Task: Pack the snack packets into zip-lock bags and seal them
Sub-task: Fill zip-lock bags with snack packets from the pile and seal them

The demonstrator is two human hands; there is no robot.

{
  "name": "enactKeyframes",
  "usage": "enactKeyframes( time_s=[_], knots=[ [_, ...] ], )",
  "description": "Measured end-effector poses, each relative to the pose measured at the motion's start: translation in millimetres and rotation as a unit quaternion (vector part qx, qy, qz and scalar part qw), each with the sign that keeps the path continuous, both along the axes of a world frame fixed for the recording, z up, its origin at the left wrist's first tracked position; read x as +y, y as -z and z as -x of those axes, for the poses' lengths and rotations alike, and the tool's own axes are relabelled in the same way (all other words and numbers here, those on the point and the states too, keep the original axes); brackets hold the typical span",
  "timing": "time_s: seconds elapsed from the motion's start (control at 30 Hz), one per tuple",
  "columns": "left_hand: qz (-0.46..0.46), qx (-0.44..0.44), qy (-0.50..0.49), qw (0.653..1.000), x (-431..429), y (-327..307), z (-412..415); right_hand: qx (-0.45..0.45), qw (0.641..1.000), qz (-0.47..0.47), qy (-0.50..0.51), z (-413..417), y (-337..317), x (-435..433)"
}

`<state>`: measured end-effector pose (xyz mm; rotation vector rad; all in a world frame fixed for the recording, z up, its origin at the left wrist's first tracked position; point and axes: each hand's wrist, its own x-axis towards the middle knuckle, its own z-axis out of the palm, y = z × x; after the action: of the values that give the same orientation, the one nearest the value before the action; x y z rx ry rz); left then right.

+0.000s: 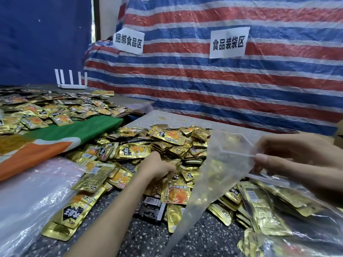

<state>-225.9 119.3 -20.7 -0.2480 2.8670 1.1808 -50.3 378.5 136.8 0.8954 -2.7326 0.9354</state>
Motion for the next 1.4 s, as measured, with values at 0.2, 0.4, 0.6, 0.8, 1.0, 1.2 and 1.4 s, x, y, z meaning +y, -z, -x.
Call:
enactKeyframes(
  time_s=[0.2,0.4,0.6,0.8,1.0,1.2,1.4],
  knots=[
    [-0.392,0.071,0.123,0.909,-29.9,-77.0,-34.9,-0.004,1.0,-0.007,-0.003,-3.6,1.1,-7.7],
    [-0.571,0.223,0.273,0.741,-19.3,-130.7,-99.8,-0.019,0.999,-0.03,-0.017,-4.1,5.3,-25.8],
    [-0.418,0.242,0.369,0.794,-2.7,-143.1,-134.3,-0.01,0.998,-0.048,-0.032,-3.1,5.9,-33.8],
    [-0.385,0.238,0.281,0.846,-14.0,-143.7,-128.9,0.04,0.998,-0.011,-0.04,-0.7,7.1,-29.2],
    [-0.31,0.236,0.289,0.874,-17.2,-137.8,-128.4,0.058,0.997,-0.007,-0.047,-1.3,6.9,-25.0],
    [-0.14,0.196,0.379,0.893,-6.1,-137.7,-128.9,0.11,0.992,0.041,-0.046,6.1,8.6,-33.3],
    [-0.02,0.223,0.379,0.898,-16.0,-137.2,-126.7,0.096,0.994,0.048,-0.013,10.1,8.8,-19.3]
  ],
)
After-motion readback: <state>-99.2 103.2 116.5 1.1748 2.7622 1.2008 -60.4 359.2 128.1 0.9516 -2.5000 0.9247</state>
